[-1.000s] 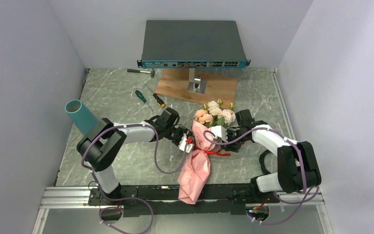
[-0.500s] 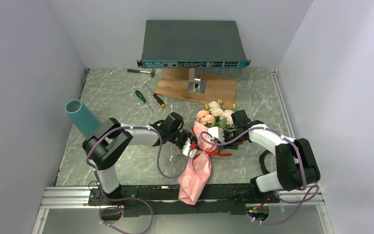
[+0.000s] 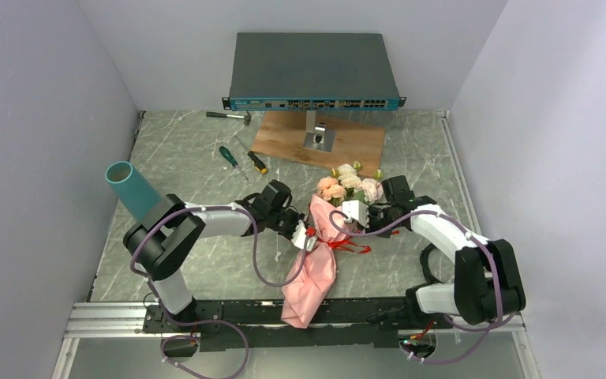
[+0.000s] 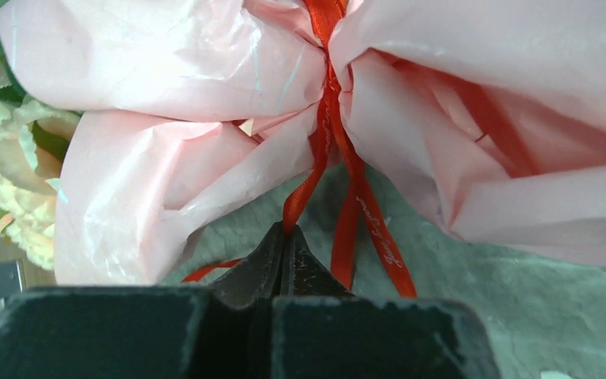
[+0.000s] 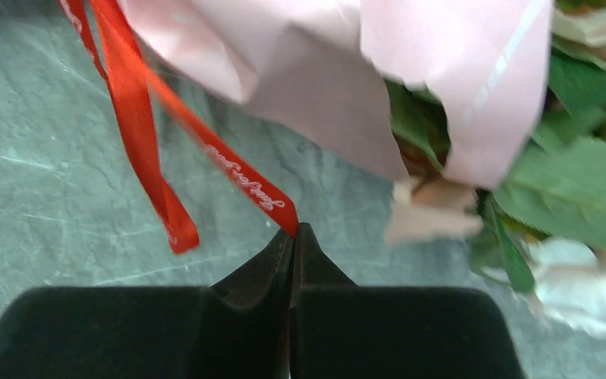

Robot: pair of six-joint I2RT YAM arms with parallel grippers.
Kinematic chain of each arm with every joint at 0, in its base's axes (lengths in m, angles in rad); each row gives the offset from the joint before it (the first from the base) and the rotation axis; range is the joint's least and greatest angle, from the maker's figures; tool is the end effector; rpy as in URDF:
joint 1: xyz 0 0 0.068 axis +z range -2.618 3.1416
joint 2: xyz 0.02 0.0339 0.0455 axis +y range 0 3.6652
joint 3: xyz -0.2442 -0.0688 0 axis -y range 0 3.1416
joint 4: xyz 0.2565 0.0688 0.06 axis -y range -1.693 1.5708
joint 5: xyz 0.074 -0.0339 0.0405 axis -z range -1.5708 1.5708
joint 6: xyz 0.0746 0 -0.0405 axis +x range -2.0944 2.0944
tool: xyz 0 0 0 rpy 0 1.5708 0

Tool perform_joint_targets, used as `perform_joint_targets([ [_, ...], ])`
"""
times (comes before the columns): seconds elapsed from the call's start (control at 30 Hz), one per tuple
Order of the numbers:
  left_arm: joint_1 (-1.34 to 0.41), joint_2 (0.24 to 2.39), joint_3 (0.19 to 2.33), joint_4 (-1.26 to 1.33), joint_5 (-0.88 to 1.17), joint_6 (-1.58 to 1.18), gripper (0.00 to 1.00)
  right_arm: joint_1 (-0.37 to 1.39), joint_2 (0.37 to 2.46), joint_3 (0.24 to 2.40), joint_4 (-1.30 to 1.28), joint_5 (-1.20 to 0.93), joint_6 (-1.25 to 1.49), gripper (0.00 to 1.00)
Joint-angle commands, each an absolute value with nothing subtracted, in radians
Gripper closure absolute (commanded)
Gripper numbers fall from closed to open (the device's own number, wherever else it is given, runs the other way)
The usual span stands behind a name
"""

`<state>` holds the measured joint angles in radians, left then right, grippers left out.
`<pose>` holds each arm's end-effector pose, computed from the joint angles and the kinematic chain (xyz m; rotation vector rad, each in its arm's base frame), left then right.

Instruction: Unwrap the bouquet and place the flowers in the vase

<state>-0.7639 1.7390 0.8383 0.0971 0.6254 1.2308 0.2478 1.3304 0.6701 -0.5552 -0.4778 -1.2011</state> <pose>0.2302 -0.2809 0.0937 2.0214 0.9608 -0.4908 0.2340 0.0946 0.1093 -1.8021 1.8653 0.3473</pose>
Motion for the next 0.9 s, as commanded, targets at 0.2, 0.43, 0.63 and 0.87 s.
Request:
perform_joint_targets([
  [0.2,-0.724,1.615,0.805,0.003,0.556,1.138,1.0,0.194,1.255,0.658,-0.613,-0.378,-1.238,1.0],
  [0.43,-0.693,1.557,0.778,-0.067,0.528,1.093,1.0,0.15,1.25,0.659,-0.642,-0.346,-1.245,1.0],
  [0.63,-0.674,1.52,0.757,-0.098,0.497,1.045,1.0,0.122,1.242,0.643,-0.658,-0.323,-1.277,1.0],
  [0.87,-0.636,1.459,0.716,-0.162,0.474,1.034,1.0,0.065,1.244,0.625,-0.668,-0.299,-1.318,1.0],
])
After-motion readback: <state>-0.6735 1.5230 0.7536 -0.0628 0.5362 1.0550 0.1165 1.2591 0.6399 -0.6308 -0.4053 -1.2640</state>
